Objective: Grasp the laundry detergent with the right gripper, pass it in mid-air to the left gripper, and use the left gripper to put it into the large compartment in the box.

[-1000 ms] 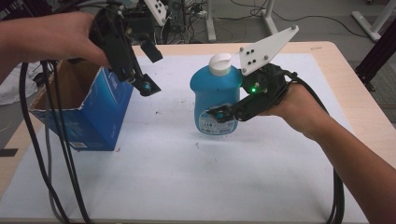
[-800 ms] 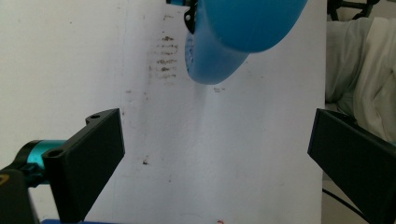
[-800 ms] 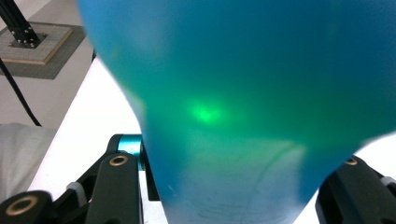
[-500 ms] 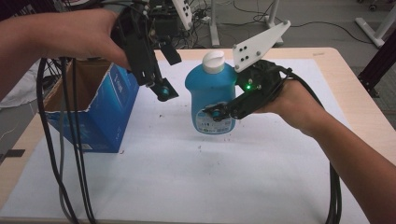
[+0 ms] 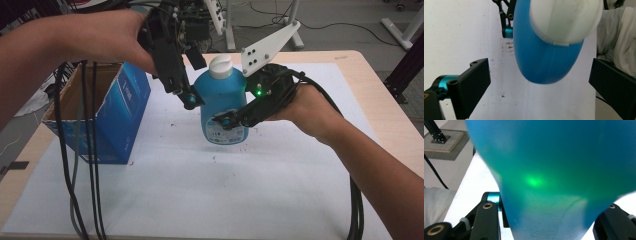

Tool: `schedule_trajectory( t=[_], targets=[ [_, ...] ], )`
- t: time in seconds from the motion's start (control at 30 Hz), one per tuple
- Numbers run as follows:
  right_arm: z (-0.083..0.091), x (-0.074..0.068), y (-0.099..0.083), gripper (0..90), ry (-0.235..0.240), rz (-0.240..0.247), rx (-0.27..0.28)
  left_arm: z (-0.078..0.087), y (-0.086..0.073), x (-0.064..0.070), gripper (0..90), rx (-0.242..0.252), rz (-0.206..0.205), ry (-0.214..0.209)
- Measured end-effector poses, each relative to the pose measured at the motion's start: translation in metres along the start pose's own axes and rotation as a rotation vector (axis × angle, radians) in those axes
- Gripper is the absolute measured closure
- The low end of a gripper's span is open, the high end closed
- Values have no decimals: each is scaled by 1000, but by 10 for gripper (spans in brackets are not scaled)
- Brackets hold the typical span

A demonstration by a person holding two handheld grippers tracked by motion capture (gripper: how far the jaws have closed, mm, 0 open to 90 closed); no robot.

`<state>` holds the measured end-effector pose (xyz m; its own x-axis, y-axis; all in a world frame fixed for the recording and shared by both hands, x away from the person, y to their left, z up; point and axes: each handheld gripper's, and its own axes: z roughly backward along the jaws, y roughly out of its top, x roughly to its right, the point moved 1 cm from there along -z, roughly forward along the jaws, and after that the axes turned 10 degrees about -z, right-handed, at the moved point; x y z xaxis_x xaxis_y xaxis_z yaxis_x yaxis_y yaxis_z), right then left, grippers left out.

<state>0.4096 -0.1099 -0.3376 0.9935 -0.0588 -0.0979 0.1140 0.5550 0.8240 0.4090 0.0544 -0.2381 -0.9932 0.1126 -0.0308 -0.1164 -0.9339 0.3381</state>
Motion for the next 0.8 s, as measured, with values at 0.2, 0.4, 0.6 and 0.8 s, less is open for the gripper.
schedule_trajectory(
  t=[0.2,0.4,0.6,0.8],
  targets=[
    [-3,-1,4,465,6,9,-4,-6,10,-2,38,-17,-11,-5],
    [-4,-1,6,465,13,10,-10,-11,17,-3,38,-25,-17,-13],
    [-4,-2,6,465,14,5,-15,-14,22,-3,38,-34,-27,-18],
    [-5,-2,6,465,21,-4,-15,-15,24,-4,38,-33,-33,-14]
  ],
)
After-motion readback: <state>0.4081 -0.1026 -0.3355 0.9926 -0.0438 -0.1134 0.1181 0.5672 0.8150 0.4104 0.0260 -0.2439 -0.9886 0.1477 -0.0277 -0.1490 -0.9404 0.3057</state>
